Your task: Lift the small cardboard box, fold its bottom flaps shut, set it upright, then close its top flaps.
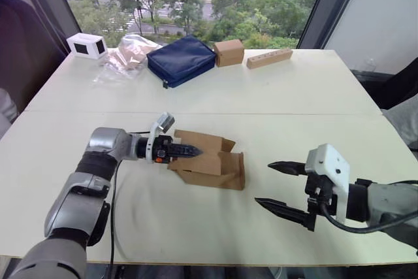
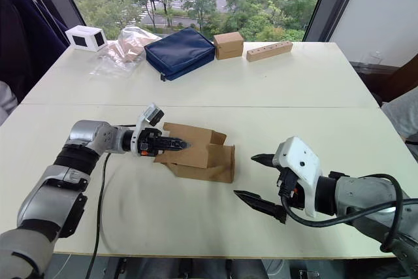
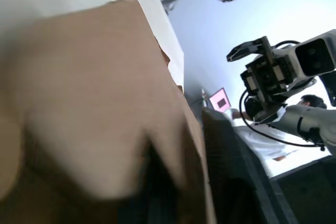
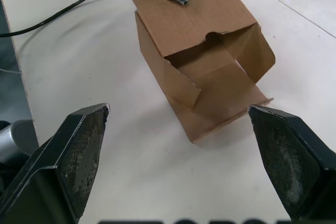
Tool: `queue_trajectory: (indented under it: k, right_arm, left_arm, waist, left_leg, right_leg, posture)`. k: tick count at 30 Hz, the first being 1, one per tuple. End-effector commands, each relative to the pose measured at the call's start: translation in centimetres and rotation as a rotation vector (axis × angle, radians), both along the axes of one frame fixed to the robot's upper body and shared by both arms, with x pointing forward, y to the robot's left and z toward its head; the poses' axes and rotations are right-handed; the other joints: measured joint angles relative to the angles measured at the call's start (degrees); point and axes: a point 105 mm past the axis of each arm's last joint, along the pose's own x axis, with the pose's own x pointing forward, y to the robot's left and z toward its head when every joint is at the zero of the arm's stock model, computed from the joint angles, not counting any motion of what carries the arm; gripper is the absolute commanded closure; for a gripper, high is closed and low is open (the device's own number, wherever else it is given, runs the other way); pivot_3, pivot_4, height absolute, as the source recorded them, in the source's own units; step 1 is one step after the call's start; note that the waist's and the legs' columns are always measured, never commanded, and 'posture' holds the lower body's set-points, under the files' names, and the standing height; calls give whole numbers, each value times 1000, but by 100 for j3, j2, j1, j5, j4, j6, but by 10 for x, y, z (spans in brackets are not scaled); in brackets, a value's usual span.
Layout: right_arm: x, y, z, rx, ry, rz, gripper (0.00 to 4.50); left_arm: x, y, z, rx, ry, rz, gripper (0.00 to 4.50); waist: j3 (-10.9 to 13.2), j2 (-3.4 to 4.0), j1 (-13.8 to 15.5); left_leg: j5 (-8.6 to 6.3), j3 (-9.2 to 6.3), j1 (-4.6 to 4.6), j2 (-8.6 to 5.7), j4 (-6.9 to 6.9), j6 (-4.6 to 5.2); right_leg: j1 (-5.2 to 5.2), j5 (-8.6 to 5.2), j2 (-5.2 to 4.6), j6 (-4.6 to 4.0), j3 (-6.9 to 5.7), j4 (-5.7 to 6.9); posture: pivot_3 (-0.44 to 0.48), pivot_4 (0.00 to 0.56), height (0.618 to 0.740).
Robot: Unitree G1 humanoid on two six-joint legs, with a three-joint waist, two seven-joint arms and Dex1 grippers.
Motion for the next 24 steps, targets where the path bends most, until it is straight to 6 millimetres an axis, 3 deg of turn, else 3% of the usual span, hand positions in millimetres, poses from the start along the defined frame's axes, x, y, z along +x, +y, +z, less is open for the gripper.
queue_trajectory:
  k: [1,7,12,13,15,17,22,24]
  right_arm:
    - [-3,4,8,13,-46,17,0]
    - [3,6,17,87,-65,16,0]
    - [36,-6,64,408,-241,-133,0]
    - [45,-9,75,476,-288,-170,572]
    - [59,-10,94,576,-358,-212,1096]
    - [71,-8,108,642,-408,-242,1958]
    - [98,9,139,718,-495,-233,3896]
    - [104,14,148,747,-515,-221,4436]
  left_arm:
    - [2,1,12,-10,-42,-15,4433]
    - [3,4,23,-43,-96,10,4433]
    - [11,5,81,-132,-396,55,4433]
    - [11,5,97,-135,-484,60,4500]
    - [9,5,122,-138,-634,67,4500]
    - [8,5,140,-159,-702,80,4500]
    - [3,4,167,-159,-859,84,4500]
    - [2,4,171,-155,-888,80,4500]
  waist:
    - [0,0,5]
    - [0,0,8]
    - [1,-6,4]
    - [3,-8,4]
    - [3,-8,2]
    - [2,-6,0]
    - [0,0,-14]
    - [0,0,-14]
  left_leg:
    - [0,0,0,0,0,0]
    - [0,-1,0,0,0,0]
    - [1,-1,-1,4,5,-2]
    - [1,-1,-1,3,7,-2]
    - [1,-2,-5,4,12,-2]
    - [1,-1,-5,4,21,-3]
    - [1,0,-6,4,33,-2]
    - [1,0,-9,4,39,-2]
  right_leg:
    - [0,0,0,0,0,1]
    - [0,0,0,0,0,0]
    - [0,0,0,0,1,4]
    - [0,0,-1,0,1,7]
    - [-4,0,0,1,1,8]
    - [-4,0,0,1,1,15]
    - [-7,0,0,1,3,27]
    - [-11,0,1,1,2,34]
  posture:
    - [0,150,740]
    - [0,150,740]
    - [0,150,740]
    - [0,150,740]
    - [0,150,740]
    - [0,150,740]
    - [0,150,740]
    - [0,150,740]
